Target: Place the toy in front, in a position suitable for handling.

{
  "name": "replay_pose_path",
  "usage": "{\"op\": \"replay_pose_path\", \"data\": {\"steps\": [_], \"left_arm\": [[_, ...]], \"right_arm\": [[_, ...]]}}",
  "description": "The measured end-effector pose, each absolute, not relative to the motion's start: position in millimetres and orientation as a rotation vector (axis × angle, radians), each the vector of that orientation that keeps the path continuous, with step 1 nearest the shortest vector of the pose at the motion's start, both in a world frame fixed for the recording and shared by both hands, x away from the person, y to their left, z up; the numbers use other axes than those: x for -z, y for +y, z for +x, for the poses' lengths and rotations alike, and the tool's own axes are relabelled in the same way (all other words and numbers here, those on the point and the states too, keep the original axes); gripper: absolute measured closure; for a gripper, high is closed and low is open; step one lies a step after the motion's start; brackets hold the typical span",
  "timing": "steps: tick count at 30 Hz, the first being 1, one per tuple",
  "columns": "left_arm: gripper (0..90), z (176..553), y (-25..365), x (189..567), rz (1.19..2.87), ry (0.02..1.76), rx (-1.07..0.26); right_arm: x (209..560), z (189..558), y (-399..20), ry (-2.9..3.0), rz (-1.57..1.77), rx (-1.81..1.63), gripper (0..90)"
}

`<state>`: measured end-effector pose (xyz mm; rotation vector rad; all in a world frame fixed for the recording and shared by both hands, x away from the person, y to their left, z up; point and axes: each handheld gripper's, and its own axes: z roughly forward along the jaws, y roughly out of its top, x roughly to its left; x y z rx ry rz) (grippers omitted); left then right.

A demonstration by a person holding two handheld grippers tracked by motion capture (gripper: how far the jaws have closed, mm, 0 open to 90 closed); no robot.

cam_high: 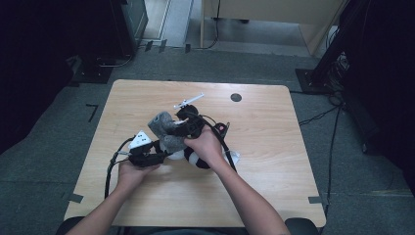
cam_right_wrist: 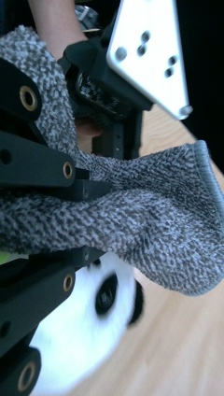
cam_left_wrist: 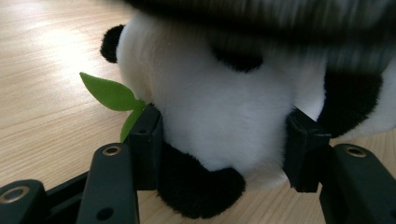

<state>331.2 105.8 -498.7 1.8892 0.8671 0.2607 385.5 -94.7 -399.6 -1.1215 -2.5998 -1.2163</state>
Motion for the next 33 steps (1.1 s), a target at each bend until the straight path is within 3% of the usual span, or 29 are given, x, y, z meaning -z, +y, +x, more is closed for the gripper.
{"op": "replay_pose_path", "data": {"steps": [5, 33], "left_arm": [[42.1, 330.7, 105.2, 498.7, 1.898, 0.874, -0.262], [45.2, 331.6, 104.6, 496.9, 1.907, 0.877, -0.261]], "right_arm": [[415.0, 384.2, -85.4, -2.599, -1.105, 1.131, 77.6], [398.0, 405.5, -135.3, -2.634, -1.203, 1.174, 77.0]]}}
